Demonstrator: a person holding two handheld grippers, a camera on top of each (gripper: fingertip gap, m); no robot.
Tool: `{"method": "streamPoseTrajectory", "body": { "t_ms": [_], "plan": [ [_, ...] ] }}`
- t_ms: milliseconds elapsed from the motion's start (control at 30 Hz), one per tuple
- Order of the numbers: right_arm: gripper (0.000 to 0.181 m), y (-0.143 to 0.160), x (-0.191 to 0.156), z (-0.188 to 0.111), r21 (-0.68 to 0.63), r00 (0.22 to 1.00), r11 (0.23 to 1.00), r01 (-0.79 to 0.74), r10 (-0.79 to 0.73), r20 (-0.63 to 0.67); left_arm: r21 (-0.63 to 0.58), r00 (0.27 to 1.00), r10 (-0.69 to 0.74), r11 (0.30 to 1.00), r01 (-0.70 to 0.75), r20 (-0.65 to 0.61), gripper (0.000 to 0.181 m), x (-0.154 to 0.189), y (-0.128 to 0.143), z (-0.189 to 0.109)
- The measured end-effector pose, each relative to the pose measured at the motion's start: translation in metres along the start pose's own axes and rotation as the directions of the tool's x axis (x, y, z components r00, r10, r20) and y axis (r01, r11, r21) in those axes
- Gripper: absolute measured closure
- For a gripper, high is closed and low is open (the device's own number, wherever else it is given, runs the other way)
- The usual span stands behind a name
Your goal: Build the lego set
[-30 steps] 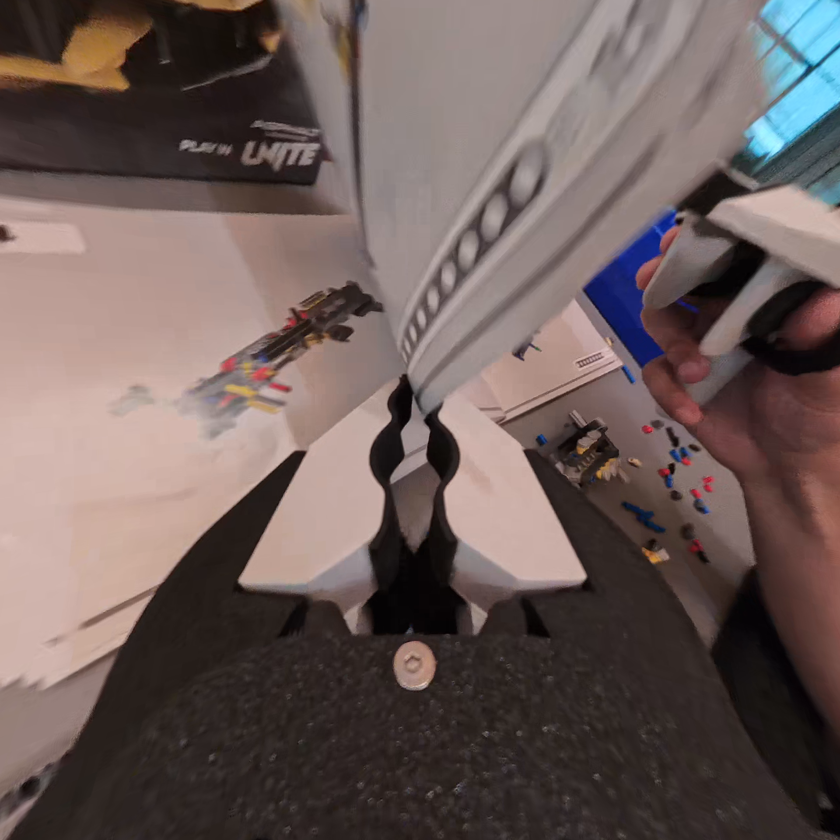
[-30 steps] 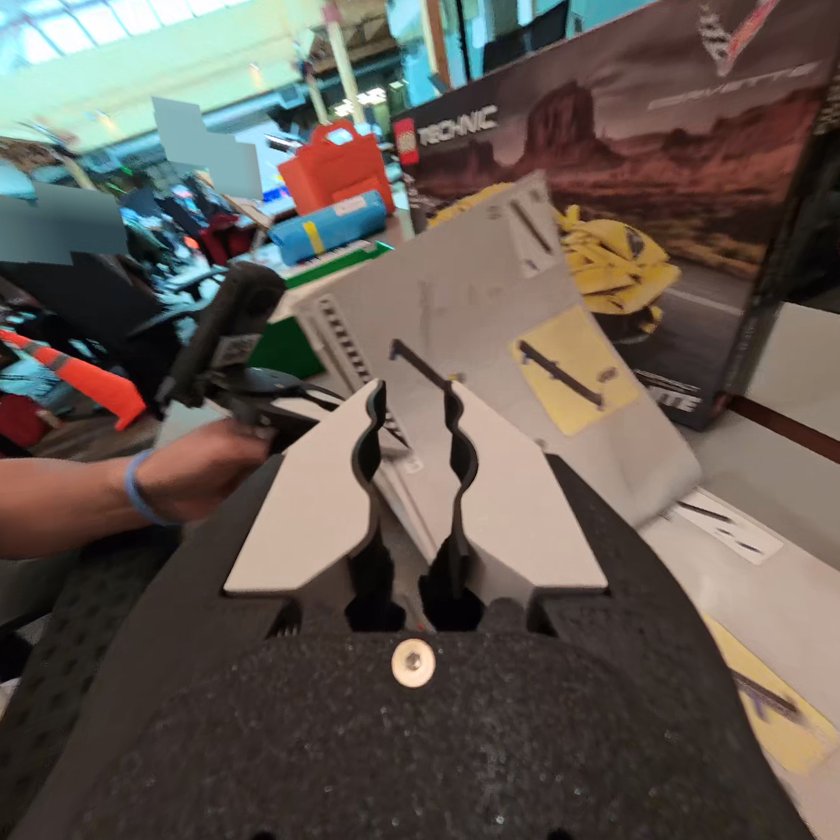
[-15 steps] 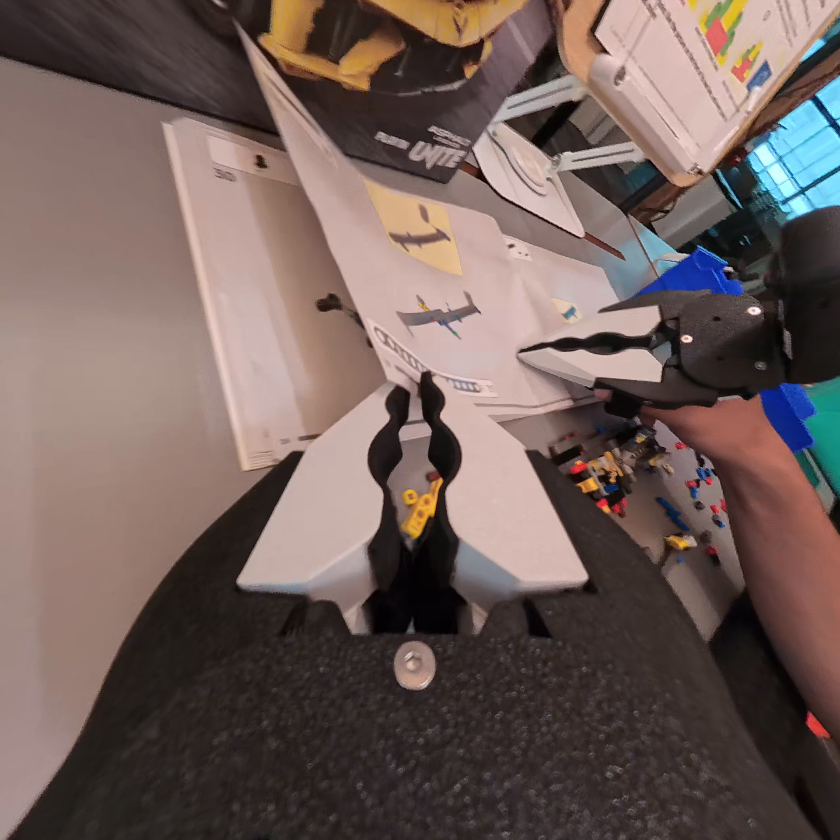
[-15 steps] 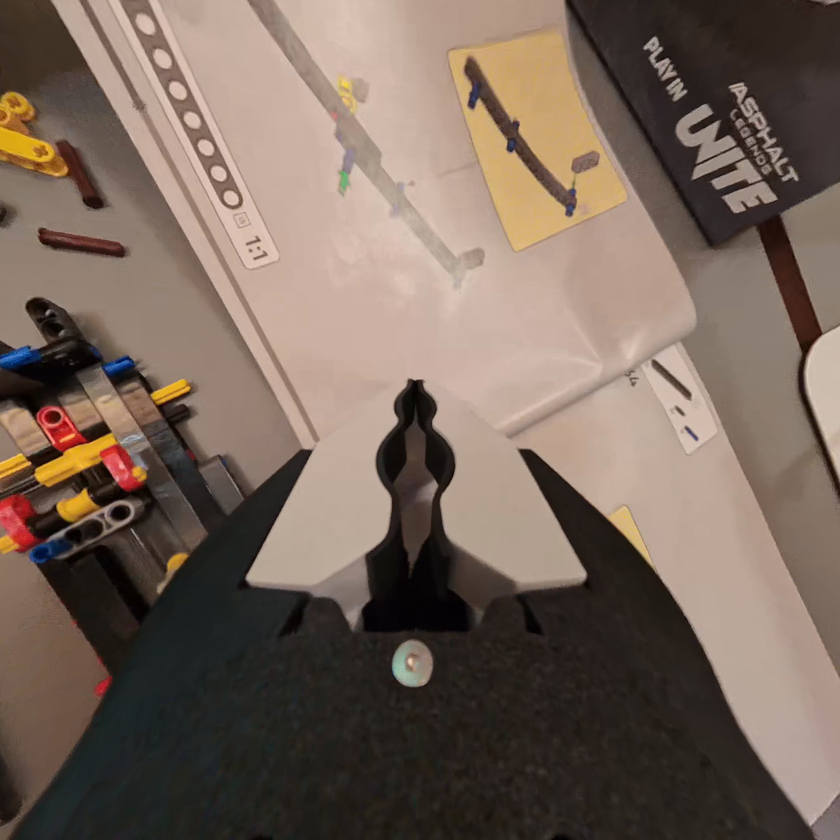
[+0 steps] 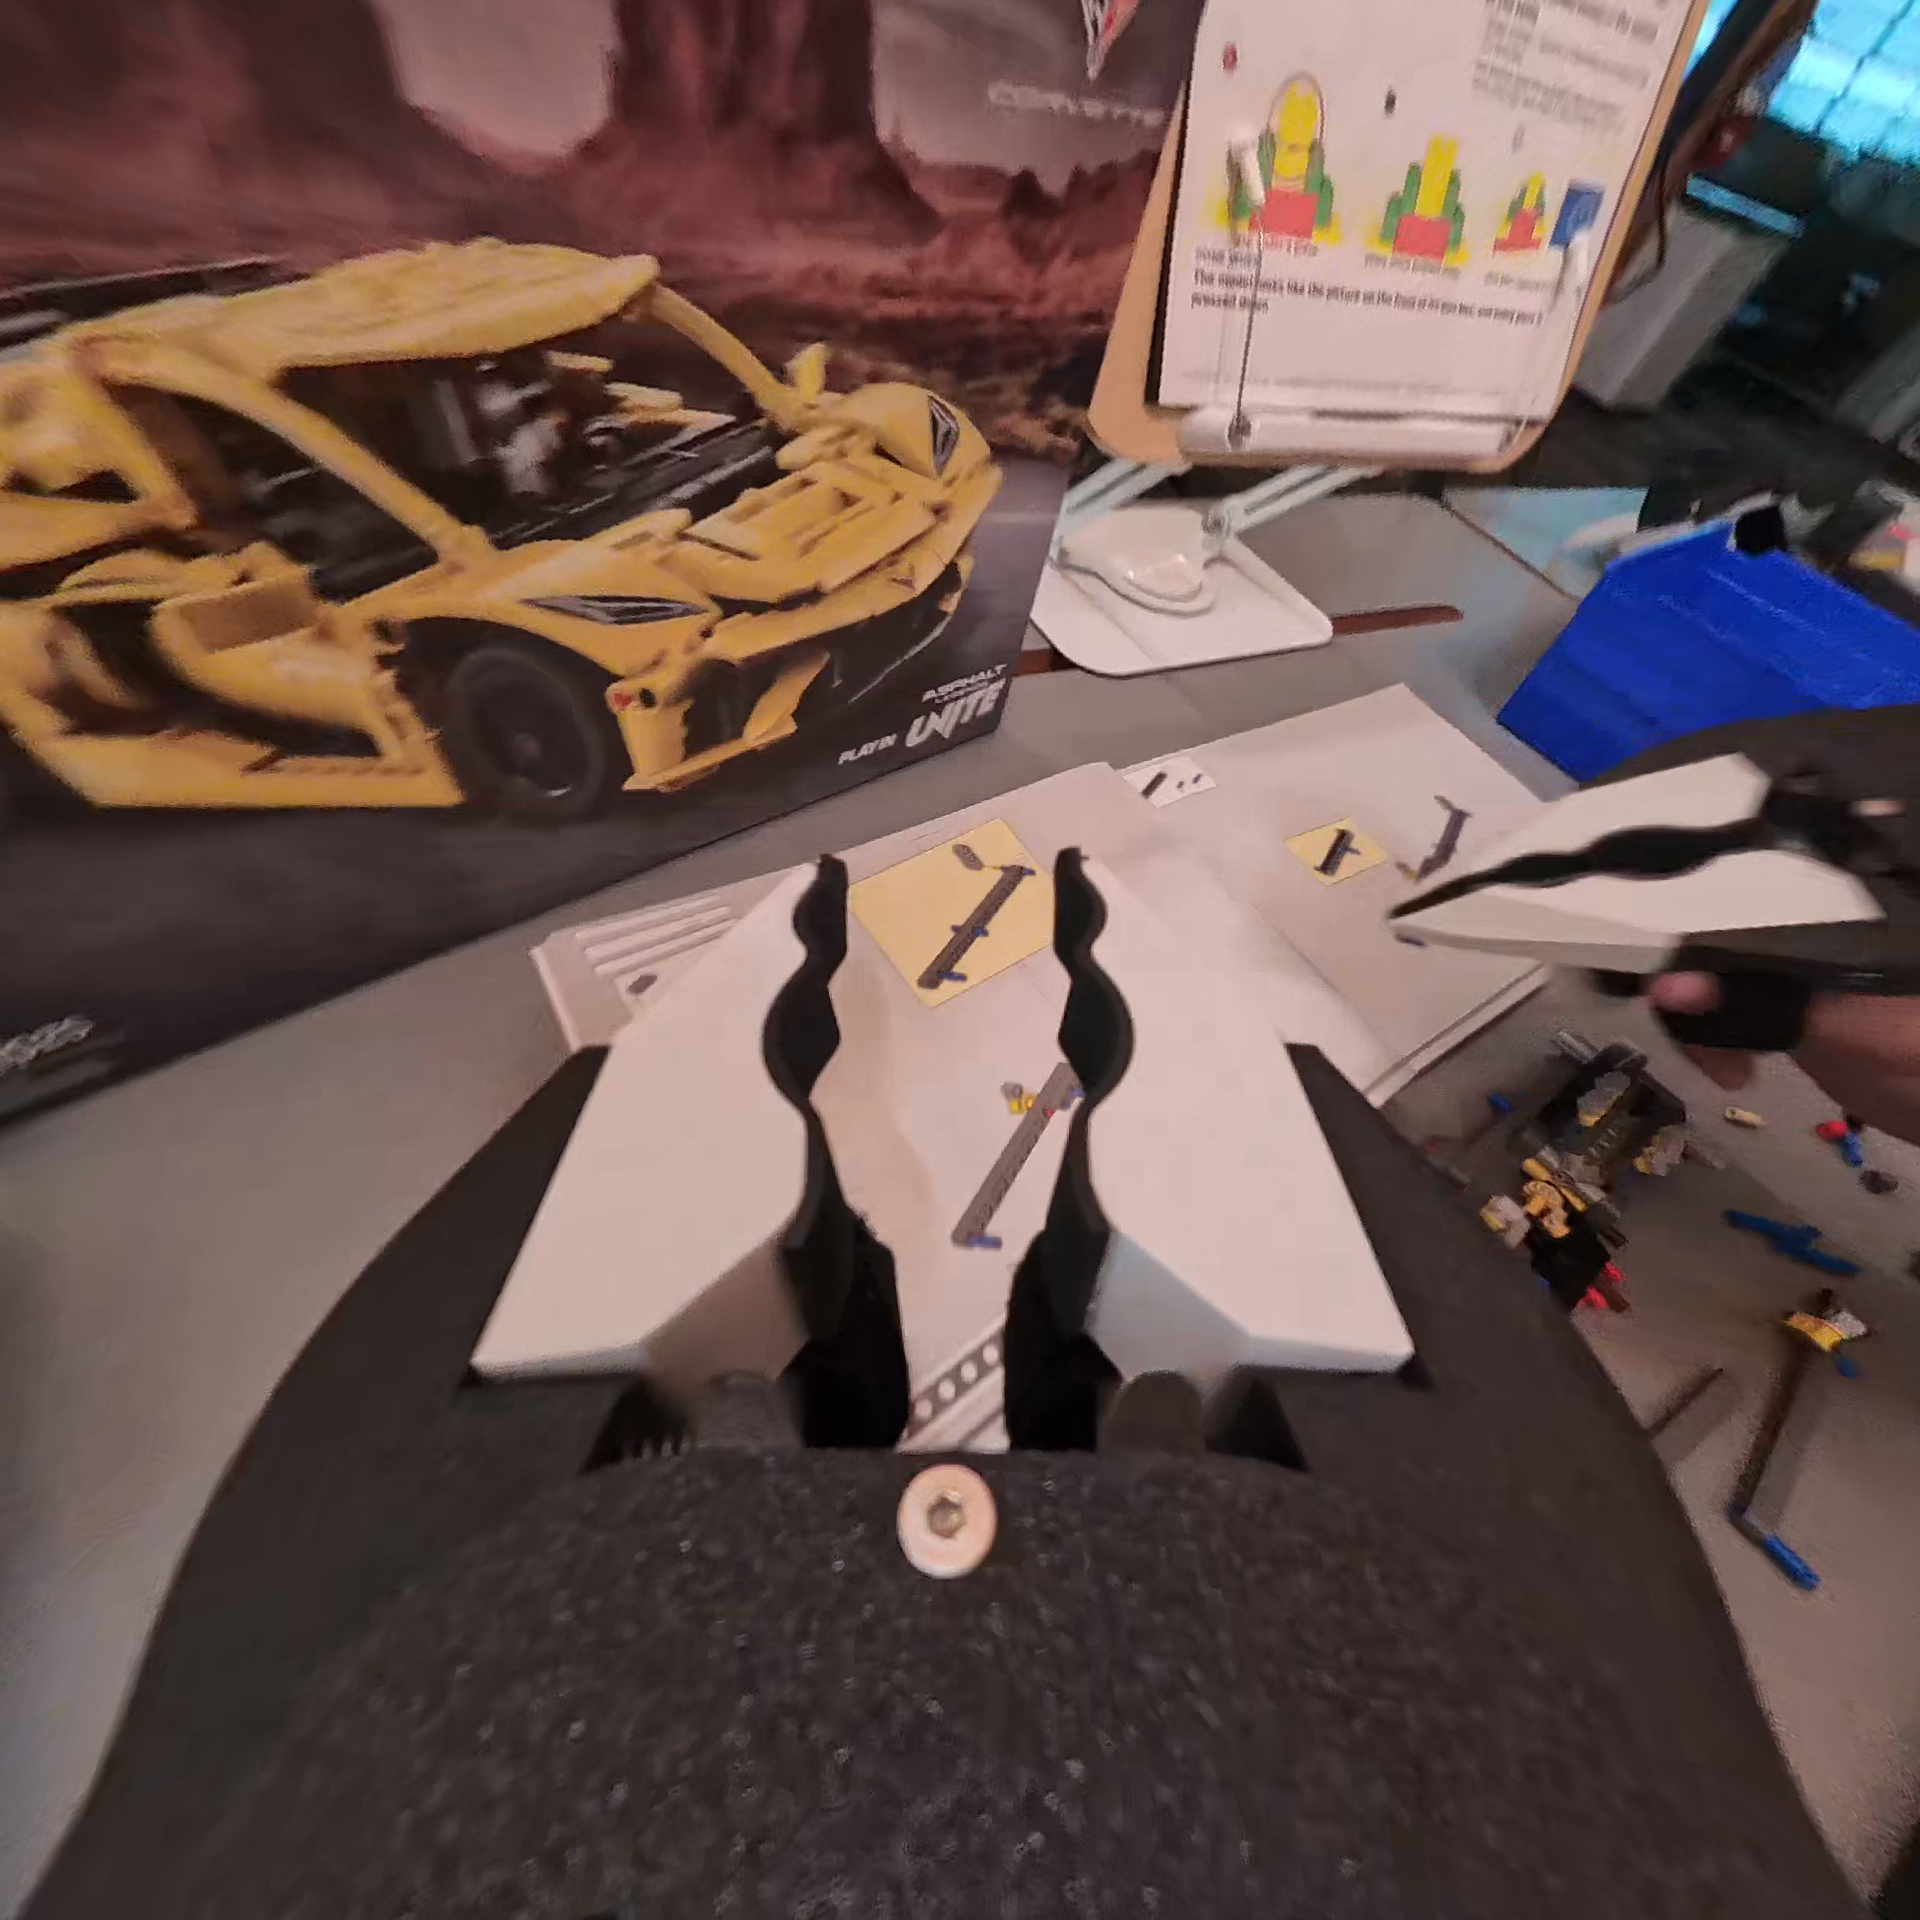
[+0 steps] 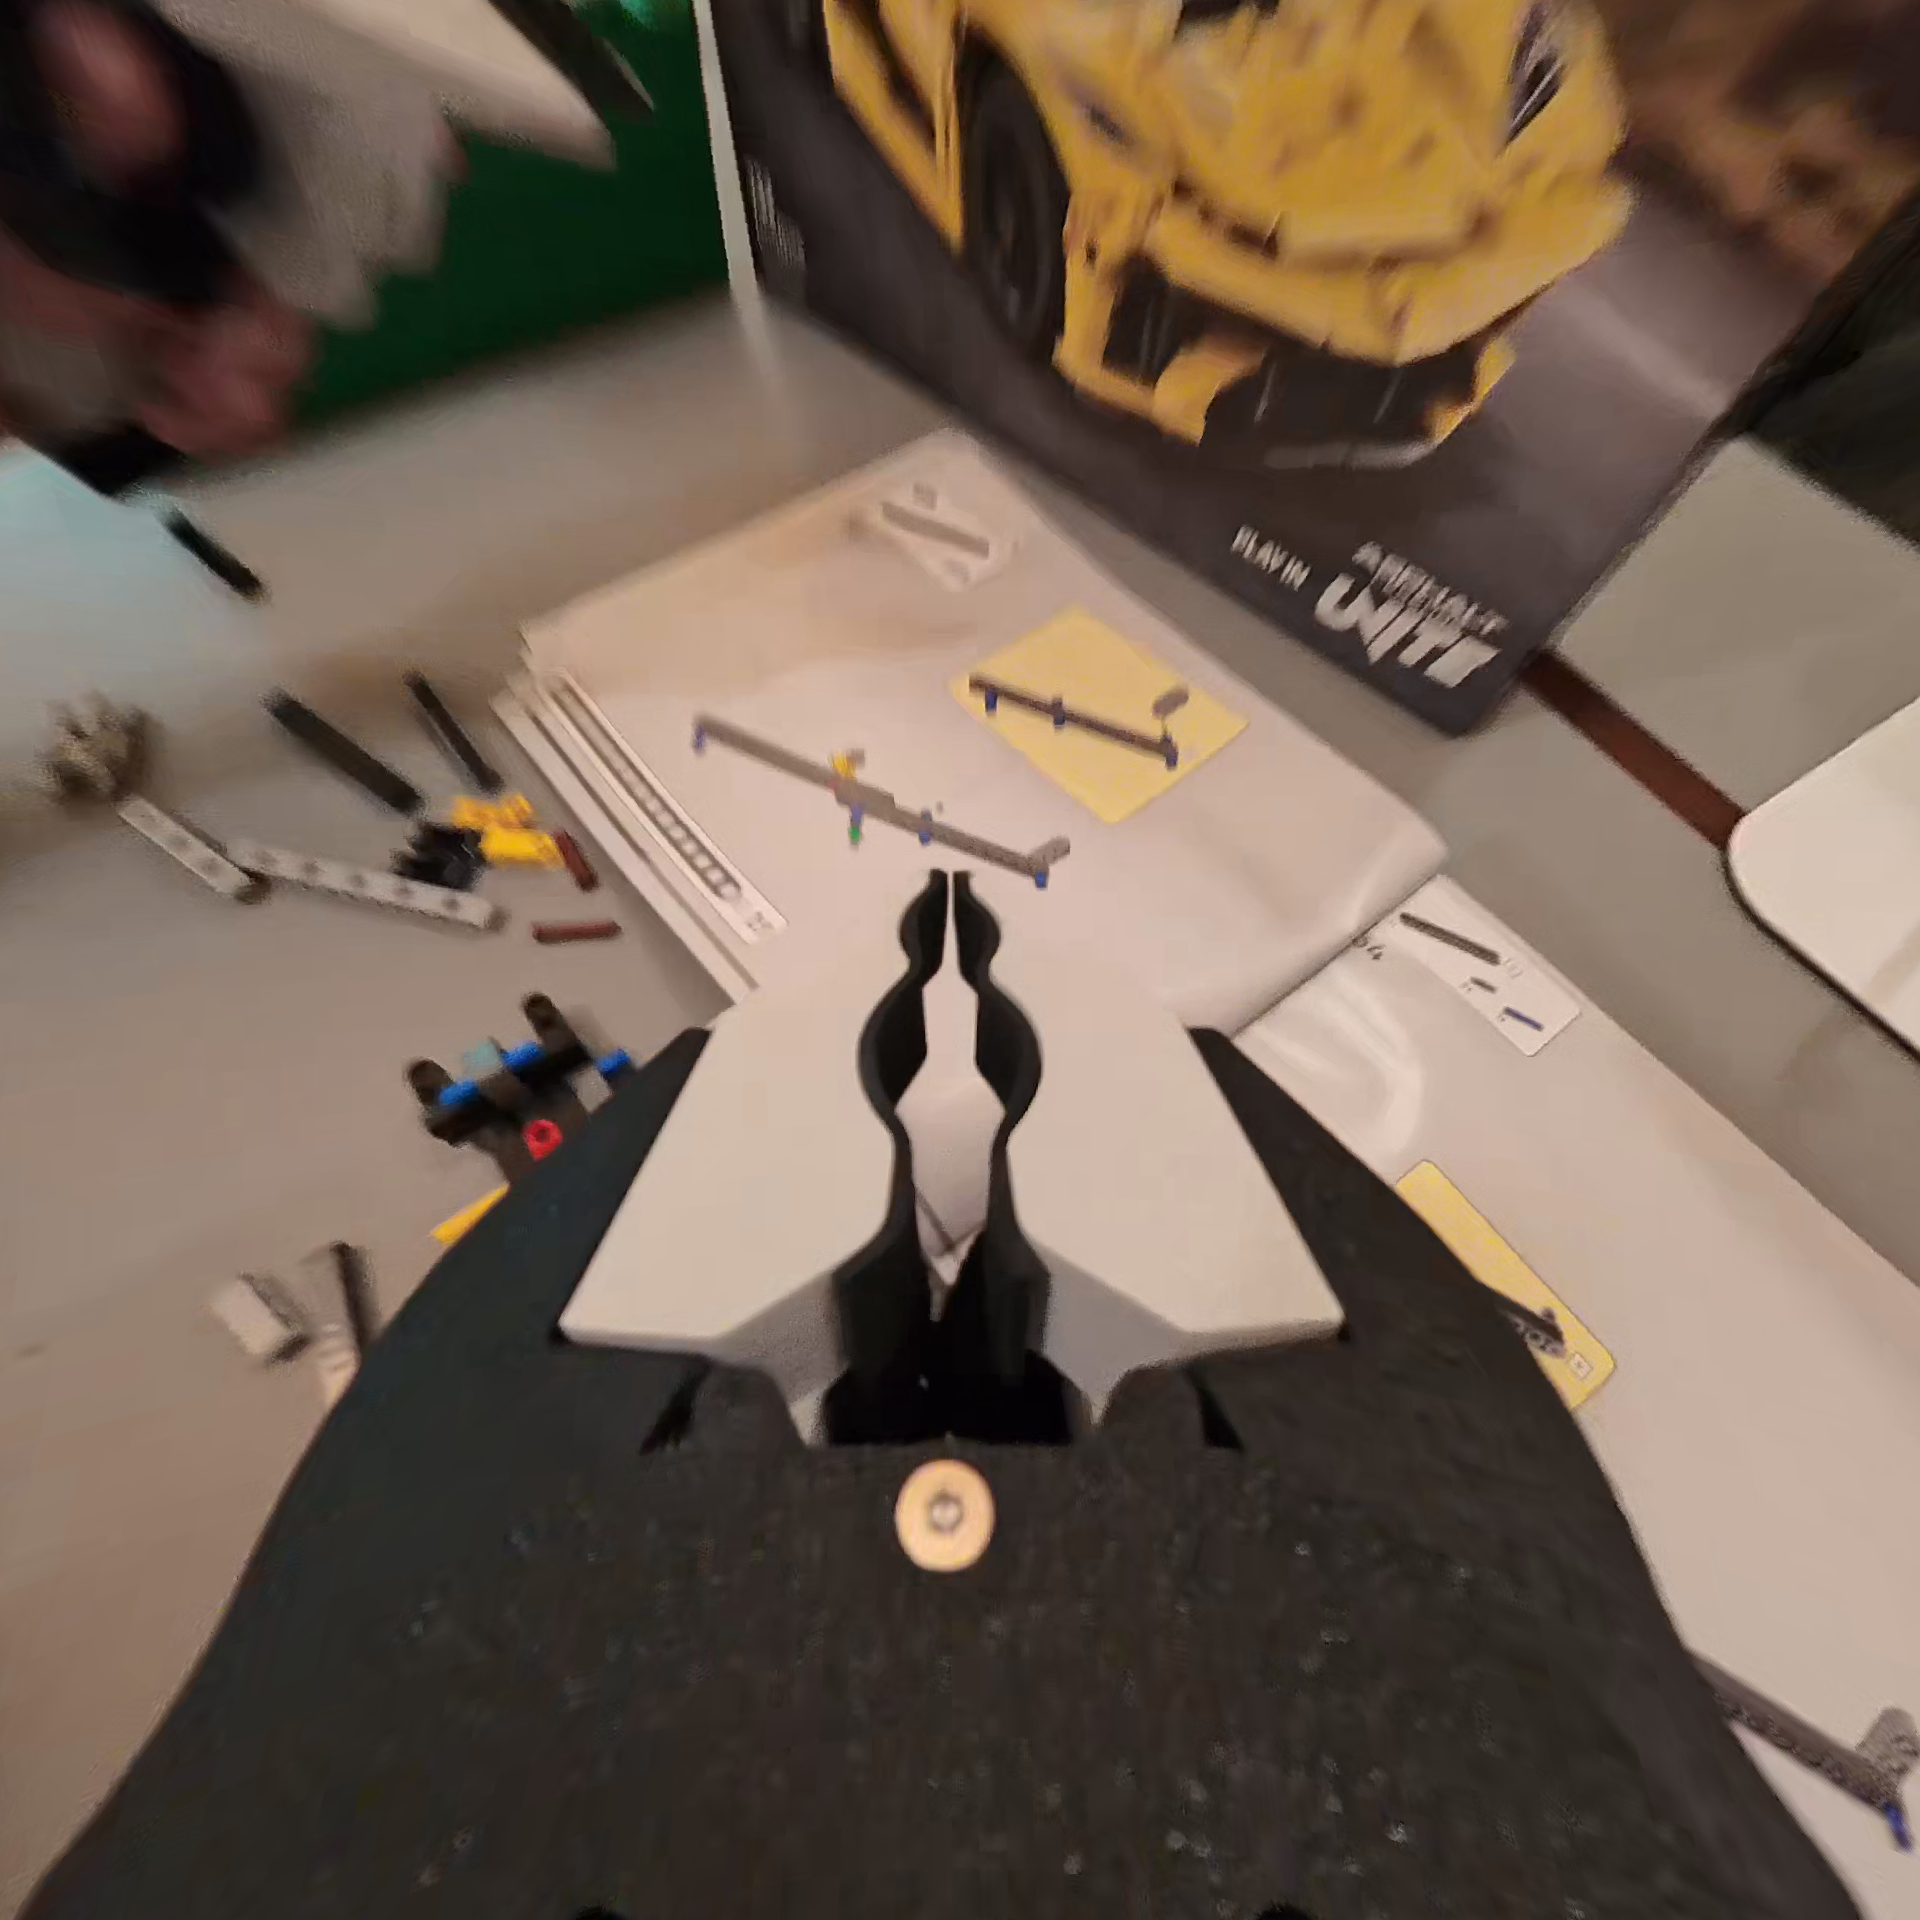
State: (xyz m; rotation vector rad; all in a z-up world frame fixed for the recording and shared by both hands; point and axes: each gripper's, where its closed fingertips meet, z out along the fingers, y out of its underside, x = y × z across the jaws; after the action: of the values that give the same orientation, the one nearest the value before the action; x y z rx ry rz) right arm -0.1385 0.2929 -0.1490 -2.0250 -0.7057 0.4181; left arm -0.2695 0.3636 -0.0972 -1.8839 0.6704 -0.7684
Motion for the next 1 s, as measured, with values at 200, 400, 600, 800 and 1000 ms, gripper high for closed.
{"method": "streamPoseTrajectory", "body": {
  "t_ms": [200,400,600,800,1000],
  "plan": [
    [0.166,0.008,0.009,-0.045,0.221,0.988,0.974,0.052,-0.018,-0.153,0.107,0.999,0.027,0.994,-0.029,0.021,0.147,0.001,0.003,0.032],
    [0.169,0.009,0.016,-0.049,0.166,0.978,0.986,0.018,0.017,-0.209,0.056,0.999,0.026,0.998,-0.027,0.025,0.147,-0.016,0.019,0.025],
    [0.172,0.020,0.019,-0.044,0.163,0.981,0.985,-0.054,0.082,-0.173,0.081,0.999,0.042,0.996,-0.044,0.029,0.152,-0.022,0.014,0.021],
    [0.175,0.023,0.024,-0.046,0.183,0.980,0.976,-0.116,0.142,-0.139,0.046,0.998,0.018,0.999,-0.021,0.053,0.152,-0.036,0.022,0.021],
    [0.177,0.027,0.032,-0.049,0.153,0.976,0.985,-0.080,0.109,-0.190,-0.041,0.995,0.053,0.998,-0.050,0.080,0.151,-0.038,0.038,0.028]
  ]
}}
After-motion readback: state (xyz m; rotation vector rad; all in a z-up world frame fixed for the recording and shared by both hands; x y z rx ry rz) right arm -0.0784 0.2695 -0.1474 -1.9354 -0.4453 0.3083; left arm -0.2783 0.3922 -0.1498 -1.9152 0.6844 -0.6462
